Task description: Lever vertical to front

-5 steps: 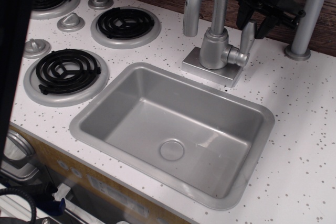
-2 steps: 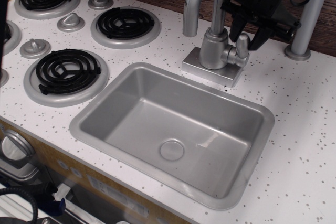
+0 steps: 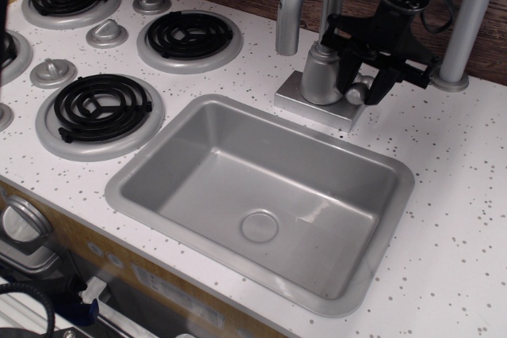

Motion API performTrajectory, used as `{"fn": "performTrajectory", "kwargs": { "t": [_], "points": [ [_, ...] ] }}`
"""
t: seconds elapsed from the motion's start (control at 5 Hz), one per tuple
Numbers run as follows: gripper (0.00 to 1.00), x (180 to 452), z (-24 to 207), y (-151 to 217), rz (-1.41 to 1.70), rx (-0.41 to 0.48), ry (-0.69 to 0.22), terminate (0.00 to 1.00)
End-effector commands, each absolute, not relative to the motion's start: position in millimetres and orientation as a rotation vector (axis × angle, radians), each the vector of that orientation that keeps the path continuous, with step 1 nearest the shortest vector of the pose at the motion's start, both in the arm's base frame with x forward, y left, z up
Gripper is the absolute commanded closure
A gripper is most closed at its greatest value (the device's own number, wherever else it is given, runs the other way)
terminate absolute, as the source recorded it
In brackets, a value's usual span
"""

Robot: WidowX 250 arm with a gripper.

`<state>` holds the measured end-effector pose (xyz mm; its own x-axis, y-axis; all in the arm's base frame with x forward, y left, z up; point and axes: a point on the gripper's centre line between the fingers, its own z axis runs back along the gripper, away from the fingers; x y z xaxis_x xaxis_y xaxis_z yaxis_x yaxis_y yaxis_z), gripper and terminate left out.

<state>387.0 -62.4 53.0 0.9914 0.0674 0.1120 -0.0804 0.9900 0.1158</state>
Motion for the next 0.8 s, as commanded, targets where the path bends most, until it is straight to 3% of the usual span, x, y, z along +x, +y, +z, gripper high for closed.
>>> {"fn": "performTrajectory", "kwargs": {
  "t": [0.0, 0.2, 0.6],
  "points": [
    [1.00, 388, 49, -67, 0.068, 0.060, -0.138, 0.00],
    [0.00, 387, 53, -67, 0.061, 0.070, -0.137, 0.00],
    [0.00, 369, 78, -70, 0.103, 0.126, -0.104, 0.00]
  ]
}}
